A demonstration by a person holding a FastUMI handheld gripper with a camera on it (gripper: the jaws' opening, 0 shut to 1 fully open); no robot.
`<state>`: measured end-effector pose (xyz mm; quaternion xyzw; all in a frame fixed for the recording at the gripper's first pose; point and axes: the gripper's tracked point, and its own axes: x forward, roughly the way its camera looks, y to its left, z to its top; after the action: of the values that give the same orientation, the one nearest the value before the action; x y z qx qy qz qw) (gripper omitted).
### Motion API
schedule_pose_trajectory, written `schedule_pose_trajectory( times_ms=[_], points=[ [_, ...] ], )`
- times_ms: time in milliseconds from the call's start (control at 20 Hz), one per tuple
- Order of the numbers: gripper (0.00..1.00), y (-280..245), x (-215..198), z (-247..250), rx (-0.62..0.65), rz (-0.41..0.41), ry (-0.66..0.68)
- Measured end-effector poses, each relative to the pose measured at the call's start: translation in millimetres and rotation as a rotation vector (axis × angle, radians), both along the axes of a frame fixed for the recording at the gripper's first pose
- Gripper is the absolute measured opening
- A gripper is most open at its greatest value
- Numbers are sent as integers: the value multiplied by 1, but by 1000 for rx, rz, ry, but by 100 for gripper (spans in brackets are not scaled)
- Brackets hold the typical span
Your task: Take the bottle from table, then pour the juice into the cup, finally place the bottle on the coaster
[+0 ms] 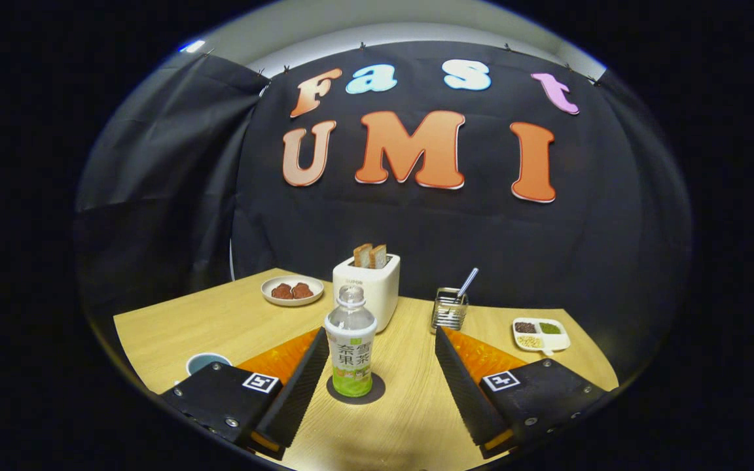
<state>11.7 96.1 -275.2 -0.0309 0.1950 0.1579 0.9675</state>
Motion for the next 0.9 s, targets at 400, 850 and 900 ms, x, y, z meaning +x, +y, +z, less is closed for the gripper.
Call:
schedule_pose_trajectory(
  times_ms=[400,850,900],
  points=[
    [97,-63,-34,117,-23,-182,-234],
    [97,-114,-70,169,0,-303,-297],
    [97,-119,-71,171,12,-316,-293]
  ],
)
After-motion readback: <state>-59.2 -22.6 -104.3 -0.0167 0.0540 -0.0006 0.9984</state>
